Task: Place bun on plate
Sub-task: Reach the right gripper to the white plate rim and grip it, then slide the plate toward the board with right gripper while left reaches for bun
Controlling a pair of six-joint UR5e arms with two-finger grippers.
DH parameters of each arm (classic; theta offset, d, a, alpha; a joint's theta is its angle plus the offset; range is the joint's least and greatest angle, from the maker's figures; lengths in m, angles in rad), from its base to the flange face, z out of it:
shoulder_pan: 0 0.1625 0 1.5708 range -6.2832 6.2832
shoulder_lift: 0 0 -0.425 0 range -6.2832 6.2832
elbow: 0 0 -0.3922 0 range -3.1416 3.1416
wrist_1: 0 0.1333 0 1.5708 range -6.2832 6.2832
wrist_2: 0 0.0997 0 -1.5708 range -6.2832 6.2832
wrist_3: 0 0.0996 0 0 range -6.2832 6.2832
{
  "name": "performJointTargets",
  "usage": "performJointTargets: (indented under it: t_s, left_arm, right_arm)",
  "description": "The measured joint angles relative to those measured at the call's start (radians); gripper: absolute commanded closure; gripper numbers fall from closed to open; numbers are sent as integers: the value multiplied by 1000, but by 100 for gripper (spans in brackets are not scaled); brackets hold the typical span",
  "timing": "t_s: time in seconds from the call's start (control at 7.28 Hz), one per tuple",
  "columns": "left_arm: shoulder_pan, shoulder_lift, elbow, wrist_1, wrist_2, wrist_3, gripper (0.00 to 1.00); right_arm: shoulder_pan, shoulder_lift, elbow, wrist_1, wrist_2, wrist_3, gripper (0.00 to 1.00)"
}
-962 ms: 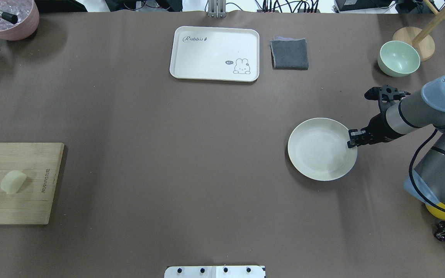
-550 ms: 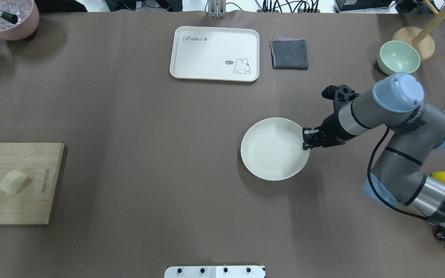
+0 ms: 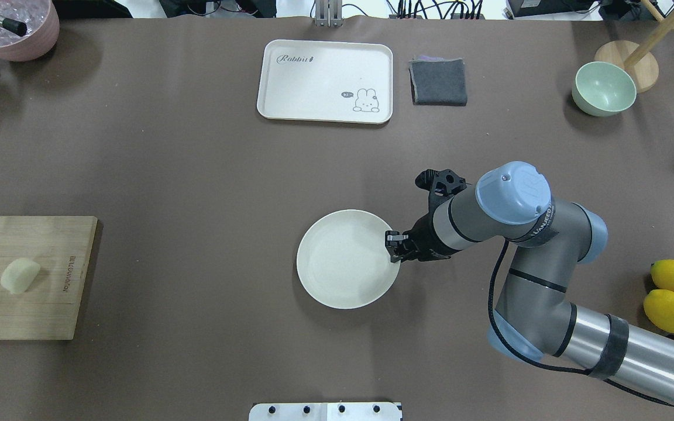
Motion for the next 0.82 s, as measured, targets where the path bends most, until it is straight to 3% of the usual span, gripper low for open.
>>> performJointTargets:
  t_s: [0.27, 0.82]
  left_arm:
    - [121, 7, -2, -97, 71, -120, 3]
    - [294, -4, -15, -136, 177, -147, 9]
  right_arm:
    - [-17, 26, -21, 2, -10, 14, 100]
    - [-17, 76, -66, 3, -11, 21, 100]
